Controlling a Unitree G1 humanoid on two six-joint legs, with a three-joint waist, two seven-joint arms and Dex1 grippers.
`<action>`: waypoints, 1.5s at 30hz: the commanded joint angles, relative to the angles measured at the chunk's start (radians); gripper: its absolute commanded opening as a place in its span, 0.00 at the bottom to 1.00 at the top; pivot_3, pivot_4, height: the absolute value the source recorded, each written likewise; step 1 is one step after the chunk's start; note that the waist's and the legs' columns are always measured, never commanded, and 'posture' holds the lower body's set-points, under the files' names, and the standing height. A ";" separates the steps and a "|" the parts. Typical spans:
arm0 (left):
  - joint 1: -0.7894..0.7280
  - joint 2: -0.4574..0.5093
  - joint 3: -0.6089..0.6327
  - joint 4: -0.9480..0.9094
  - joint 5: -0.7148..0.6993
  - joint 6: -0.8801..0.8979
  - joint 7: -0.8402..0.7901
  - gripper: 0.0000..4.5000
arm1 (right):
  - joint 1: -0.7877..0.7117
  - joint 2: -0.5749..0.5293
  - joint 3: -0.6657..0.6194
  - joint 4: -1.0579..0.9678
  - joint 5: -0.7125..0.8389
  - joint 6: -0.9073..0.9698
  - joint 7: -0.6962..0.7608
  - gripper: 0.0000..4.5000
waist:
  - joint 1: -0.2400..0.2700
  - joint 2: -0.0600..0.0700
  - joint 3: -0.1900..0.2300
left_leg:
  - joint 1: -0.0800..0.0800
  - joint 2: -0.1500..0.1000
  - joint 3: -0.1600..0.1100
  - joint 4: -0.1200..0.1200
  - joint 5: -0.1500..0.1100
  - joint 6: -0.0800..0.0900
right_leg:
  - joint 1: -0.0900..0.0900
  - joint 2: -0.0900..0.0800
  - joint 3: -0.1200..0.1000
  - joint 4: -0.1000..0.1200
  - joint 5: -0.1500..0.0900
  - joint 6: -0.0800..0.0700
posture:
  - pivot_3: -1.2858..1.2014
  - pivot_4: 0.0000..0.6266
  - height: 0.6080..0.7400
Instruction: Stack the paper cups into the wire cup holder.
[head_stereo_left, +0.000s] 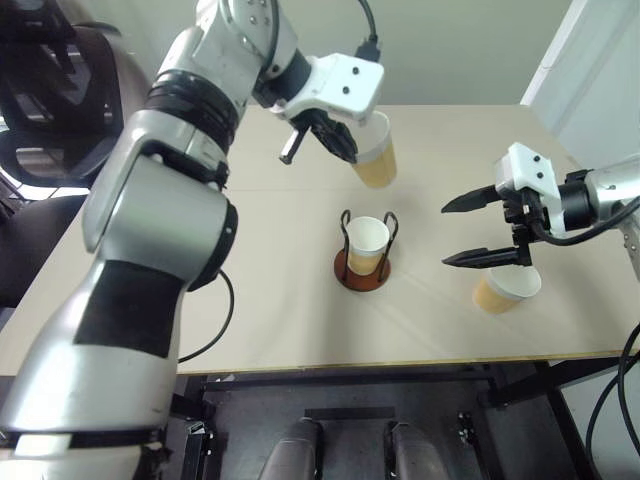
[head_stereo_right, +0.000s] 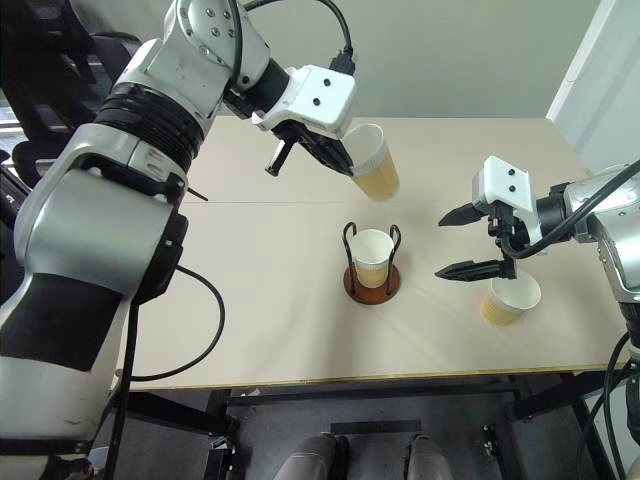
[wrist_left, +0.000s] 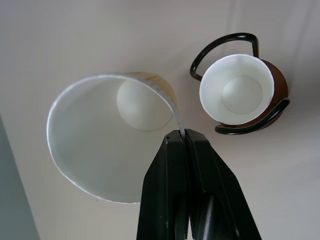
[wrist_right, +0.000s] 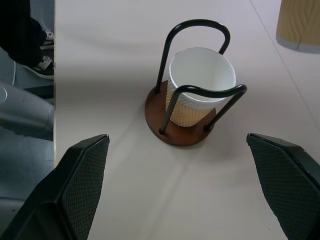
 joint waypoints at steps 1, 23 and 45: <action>-0.034 0.001 -0.072 -0.059 -0.108 0.027 -0.034 0.01 | -0.007 -0.029 -0.030 -0.037 0.019 0.008 0.009 1.00 | 0.000 0.000 0.000 | 0.001 0.000 0.001 0.000 0.000 0.000 | 0.000 0.001 -0.001 0.000 0.000 0.000 | 0.52 0.24 1.00; -0.054 0.195 -0.705 -0.420 -0.689 0.156 -0.034 0.01 | 0.001 -0.047 -0.022 -0.049 0.030 0.015 0.016 1.00 | 0.008 0.000 0.000 | 0.004 0.000 -0.004 0.010 -0.001 0.000 | 0.010 0.001 -0.002 0.001 0.002 0.002 | 0.52 0.24 1.00; -0.050 0.173 -0.766 -0.335 -0.620 0.052 -0.034 0.01 | 0.011 -0.043 -0.028 -0.062 0.035 0.013 0.001 1.00 | 0.011 0.001 0.001 | 0.004 -0.001 -0.004 0.013 -0.007 0.000 | 0.012 0.001 -0.003 -0.001 -0.002 0.004 | 0.52 0.24 1.00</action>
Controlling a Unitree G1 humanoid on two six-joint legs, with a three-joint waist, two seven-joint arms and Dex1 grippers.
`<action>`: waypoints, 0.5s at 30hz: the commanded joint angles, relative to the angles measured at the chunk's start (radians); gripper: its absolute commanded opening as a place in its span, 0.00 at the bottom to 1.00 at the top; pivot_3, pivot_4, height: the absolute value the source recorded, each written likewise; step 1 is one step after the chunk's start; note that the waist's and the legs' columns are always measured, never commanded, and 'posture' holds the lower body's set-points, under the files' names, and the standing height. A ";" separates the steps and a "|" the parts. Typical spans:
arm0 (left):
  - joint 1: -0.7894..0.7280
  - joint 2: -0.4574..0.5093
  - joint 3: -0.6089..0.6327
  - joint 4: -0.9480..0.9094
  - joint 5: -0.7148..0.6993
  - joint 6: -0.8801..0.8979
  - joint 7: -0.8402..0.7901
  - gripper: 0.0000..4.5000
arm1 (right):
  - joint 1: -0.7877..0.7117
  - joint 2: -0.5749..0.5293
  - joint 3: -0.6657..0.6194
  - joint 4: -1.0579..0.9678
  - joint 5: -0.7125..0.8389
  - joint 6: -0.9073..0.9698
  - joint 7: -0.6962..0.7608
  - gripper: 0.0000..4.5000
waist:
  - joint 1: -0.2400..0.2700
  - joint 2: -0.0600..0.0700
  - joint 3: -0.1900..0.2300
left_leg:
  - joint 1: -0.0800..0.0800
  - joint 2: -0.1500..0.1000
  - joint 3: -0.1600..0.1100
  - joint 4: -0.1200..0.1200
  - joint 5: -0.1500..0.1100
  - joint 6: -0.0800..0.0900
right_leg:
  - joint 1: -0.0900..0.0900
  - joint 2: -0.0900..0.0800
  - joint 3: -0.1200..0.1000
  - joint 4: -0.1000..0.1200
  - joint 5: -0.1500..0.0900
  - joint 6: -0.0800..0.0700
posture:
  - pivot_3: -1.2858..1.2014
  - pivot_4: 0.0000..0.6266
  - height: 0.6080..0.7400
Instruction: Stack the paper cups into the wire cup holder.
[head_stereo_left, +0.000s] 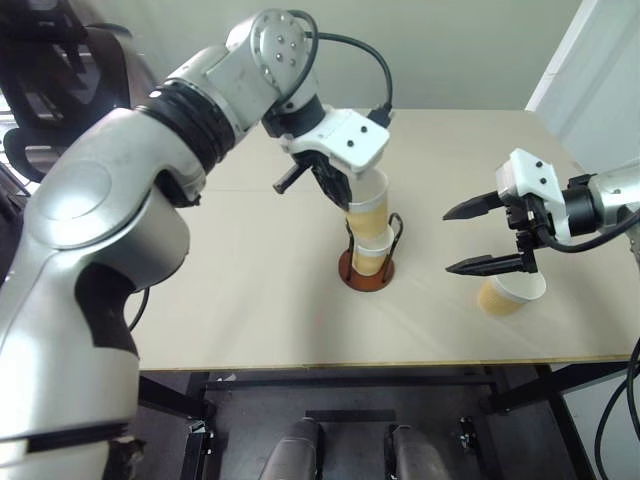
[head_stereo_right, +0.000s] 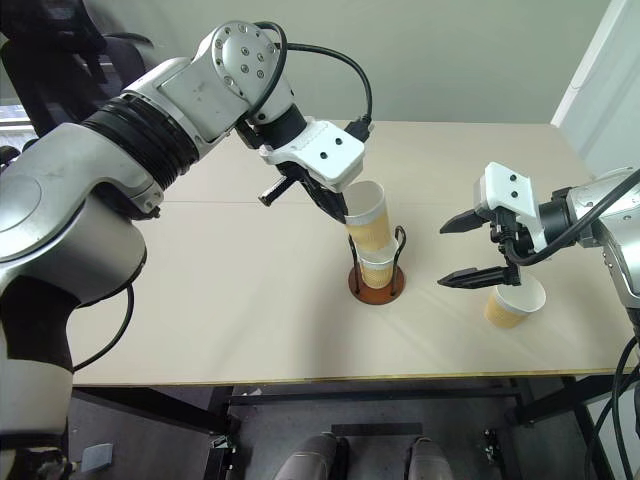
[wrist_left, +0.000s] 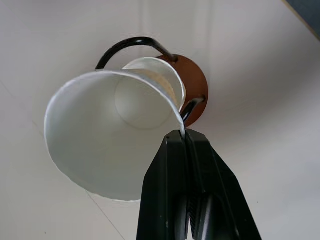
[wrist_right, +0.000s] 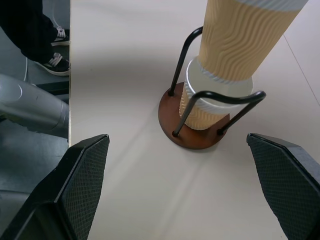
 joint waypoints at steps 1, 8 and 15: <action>-0.031 -0.002 0.013 0.026 0.021 -0.021 -0.031 0.01 | -0.011 -0.011 -0.028 -0.026 0.009 -0.007 -0.005 1.00 | 0.000 0.000 0.000 | 0.000 0.000 0.000 0.000 0.000 0.000 | 0.000 0.000 0.000 0.000 0.000 0.000 | 0.52 0.24 1.00; -0.025 -0.011 0.015 0.041 0.044 -0.037 -0.031 0.01 | -0.003 -0.016 -0.028 -0.027 0.004 -0.011 -0.007 1.00 | 0.000 0.000 0.000 | 0.000 0.000 0.001 -0.001 -0.002 -0.001 | 0.000 0.001 -0.001 -0.001 -0.001 0.000 | 0.52 0.24 1.00; -0.021 -0.017 0.012 0.041 0.056 -0.041 -0.031 0.20 | 0.007 -0.025 -0.029 -0.039 0.005 -0.002 -0.006 1.00 | 0.000 0.000 0.000 | 0.000 0.000 0.001 -0.001 -0.002 0.000 | 0.000 0.000 0.000 -0.002 -0.002 0.001 | 0.52 0.24 1.00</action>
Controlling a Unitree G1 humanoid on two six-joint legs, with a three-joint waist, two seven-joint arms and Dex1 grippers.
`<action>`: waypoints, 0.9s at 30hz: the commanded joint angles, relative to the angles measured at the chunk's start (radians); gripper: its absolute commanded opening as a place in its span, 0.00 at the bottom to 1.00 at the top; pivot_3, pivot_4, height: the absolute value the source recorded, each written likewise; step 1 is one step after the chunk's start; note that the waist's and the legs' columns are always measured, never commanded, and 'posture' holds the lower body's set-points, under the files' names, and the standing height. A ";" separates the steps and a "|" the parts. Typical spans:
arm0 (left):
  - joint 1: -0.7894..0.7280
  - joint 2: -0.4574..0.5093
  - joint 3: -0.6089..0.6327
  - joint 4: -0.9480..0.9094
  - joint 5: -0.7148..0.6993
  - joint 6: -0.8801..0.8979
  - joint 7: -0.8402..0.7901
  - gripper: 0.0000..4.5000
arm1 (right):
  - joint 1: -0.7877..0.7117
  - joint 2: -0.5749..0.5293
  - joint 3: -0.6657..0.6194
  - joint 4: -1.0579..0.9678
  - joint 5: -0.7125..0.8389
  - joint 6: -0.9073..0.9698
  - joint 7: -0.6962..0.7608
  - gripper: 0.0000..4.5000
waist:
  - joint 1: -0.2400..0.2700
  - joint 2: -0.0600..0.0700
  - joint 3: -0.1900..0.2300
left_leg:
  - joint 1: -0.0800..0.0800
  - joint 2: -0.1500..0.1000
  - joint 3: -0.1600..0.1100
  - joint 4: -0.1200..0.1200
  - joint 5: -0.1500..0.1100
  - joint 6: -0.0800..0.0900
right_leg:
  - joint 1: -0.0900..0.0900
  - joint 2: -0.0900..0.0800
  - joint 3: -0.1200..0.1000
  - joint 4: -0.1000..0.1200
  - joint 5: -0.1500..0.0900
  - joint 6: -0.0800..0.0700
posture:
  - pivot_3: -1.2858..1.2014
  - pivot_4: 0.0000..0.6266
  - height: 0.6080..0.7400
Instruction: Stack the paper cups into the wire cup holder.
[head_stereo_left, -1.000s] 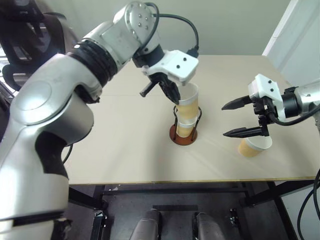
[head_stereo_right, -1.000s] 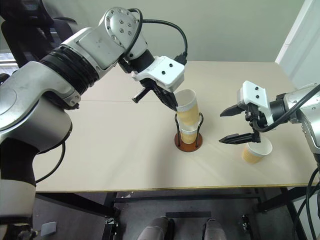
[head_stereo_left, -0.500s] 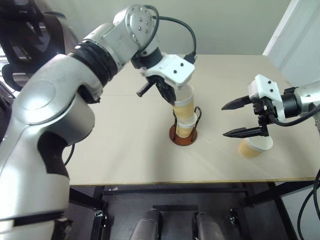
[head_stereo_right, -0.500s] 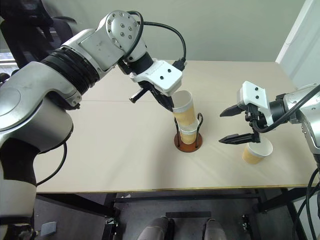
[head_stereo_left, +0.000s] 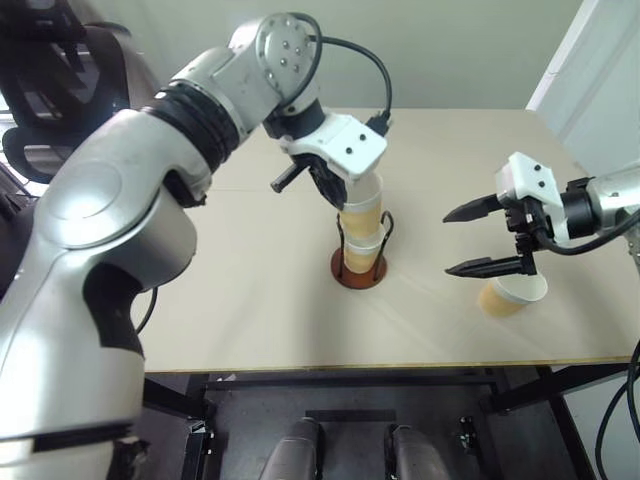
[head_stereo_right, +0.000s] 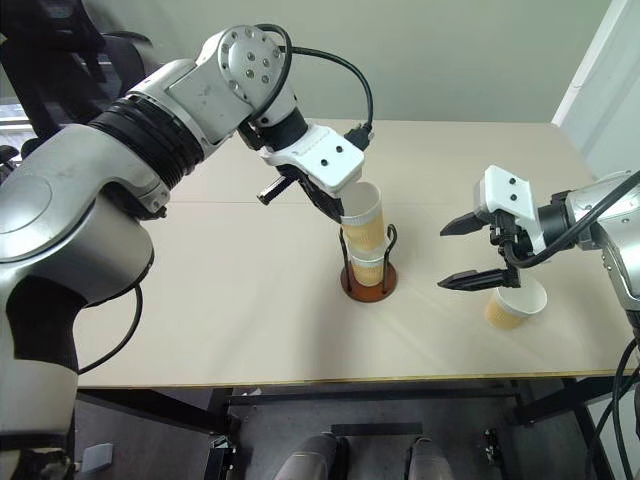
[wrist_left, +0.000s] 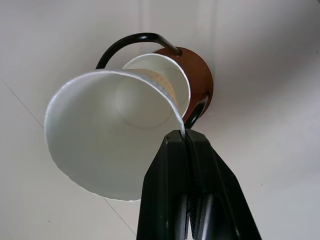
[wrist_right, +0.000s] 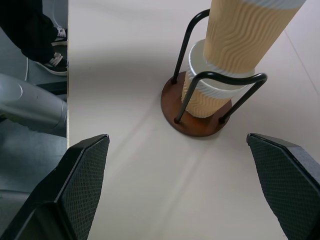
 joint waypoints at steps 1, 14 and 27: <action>-0.022 0.005 0.013 0.000 -0.008 -0.004 -0.031 0.27 | -0.010 -0.024 -0.028 -0.034 0.006 -0.001 -0.003 1.00 | 0.000 0.000 0.000 | 0.000 0.000 0.001 0.000 0.000 0.000 | 0.000 0.001 0.000 0.000 0.000 0.000 | 0.52 0.24 1.00; 0.075 -0.024 0.368 -0.015 -0.147 0.164 -0.031 1.00 | 0.017 -0.022 -0.038 -0.042 0.003 -0.003 -0.030 1.00 | 0.001 0.000 0.000 | -0.001 0.000 -0.001 0.000 0.000 0.000 | 0.000 0.000 0.000 -0.001 0.000 0.000 | 0.52 0.24 1.00; 0.402 0.335 0.521 -0.411 -0.296 0.535 -0.031 1.00 | 0.070 -0.165 -0.074 -0.089 0.046 0.075 0.018 1.00 | -0.006 0.004 0.000 | 0.002 0.000 0.002 -0.003 0.005 -0.012 | -0.002 0.003 -0.001 0.003 -0.005 -0.002 | 0.52 0.24 1.00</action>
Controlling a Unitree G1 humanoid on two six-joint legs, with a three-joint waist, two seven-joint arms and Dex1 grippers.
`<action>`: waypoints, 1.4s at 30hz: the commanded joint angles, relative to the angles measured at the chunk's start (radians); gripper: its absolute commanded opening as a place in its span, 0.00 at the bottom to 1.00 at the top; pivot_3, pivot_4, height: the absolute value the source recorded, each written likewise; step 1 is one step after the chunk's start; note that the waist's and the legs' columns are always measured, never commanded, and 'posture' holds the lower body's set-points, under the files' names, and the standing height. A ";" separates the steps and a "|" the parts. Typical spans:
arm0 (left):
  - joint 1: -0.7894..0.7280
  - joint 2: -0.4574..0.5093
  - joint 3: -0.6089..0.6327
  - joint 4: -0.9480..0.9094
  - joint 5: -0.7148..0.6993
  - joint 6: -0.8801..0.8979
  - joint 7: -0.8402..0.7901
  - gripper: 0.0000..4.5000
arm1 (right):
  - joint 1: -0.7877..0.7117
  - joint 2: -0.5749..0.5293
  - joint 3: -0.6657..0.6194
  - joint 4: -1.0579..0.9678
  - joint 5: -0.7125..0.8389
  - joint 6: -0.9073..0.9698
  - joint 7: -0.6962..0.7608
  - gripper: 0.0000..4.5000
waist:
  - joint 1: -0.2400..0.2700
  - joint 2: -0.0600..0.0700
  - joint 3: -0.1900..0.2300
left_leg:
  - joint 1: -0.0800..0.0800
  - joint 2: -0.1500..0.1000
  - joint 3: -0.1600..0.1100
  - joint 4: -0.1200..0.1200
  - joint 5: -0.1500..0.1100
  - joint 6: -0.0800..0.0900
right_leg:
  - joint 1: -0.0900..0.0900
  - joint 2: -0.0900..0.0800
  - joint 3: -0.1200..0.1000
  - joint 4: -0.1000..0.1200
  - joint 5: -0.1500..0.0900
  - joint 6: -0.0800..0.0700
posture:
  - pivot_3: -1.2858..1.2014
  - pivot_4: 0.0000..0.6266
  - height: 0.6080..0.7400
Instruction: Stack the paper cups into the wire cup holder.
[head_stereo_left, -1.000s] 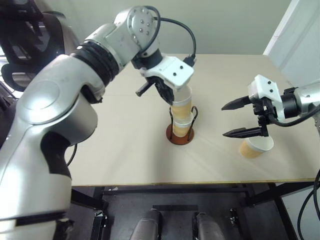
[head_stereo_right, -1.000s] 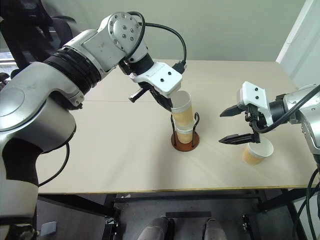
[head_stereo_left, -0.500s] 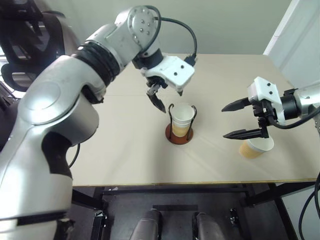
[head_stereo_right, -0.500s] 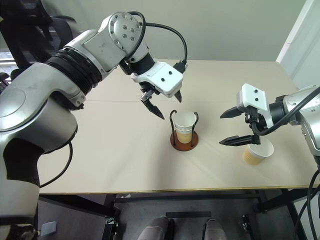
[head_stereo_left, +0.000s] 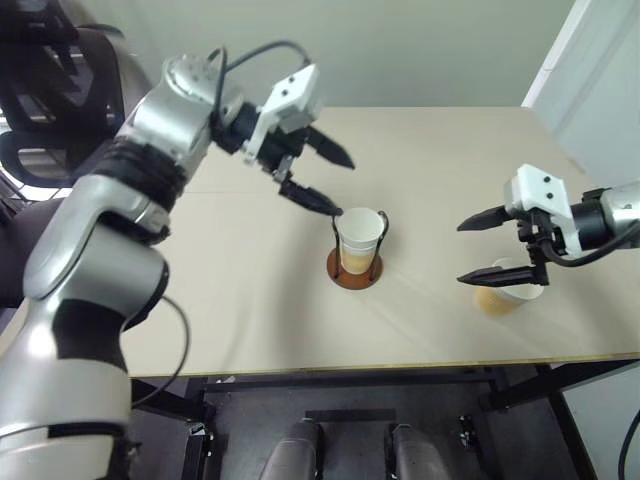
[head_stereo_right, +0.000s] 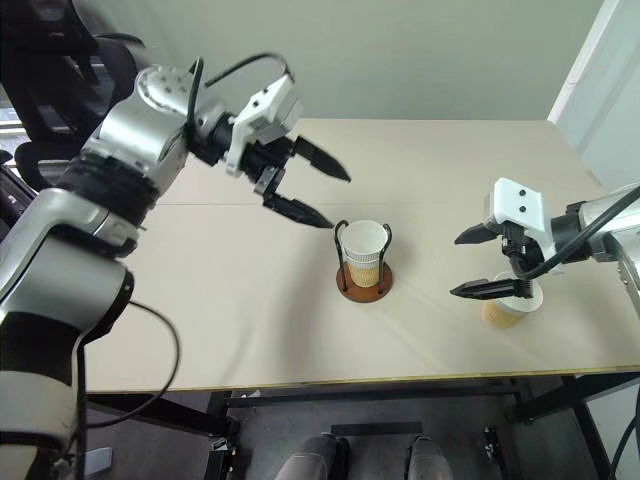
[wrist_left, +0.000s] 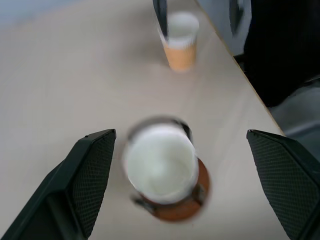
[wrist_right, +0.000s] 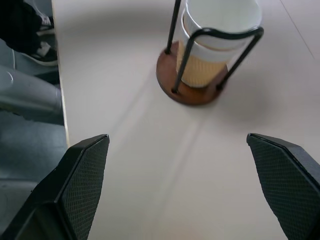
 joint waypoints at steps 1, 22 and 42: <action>0.056 0.134 -0.025 -0.181 -0.106 0.058 -0.029 1.00 | -0.014 -0.073 -0.038 -0.018 0.026 0.021 0.058 1.00 | 0.000 0.000 0.000 | -0.001 0.001 -0.001 0.000 0.000 0.000 | 0.000 -0.002 0.002 0.000 0.000 0.000 | 0.52 0.24 1.00; 0.265 0.131 0.180 -0.251 -0.127 0.077 -0.029 1.00 | 0.230 -0.231 -0.024 0.047 -0.198 -0.324 0.092 1.00 | 0.004 -0.001 0.000 | 0.005 0.000 -0.007 -0.007 0.001 0.003 | 0.003 -0.002 0.000 0.002 -0.002 -0.004 | 0.52 0.24 1.00; 0.345 0.127 0.292 -0.271 -0.068 0.078 -0.029 1.00 | 0.208 -0.113 0.086 0.223 -0.453 -0.614 0.051 0.63 | 0.000 -0.001 0.000 | 0.012 0.000 -0.008 -0.012 0.001 0.004 | 0.008 -0.002 0.000 0.001 -0.001 -0.004 | 0.52 0.24 1.00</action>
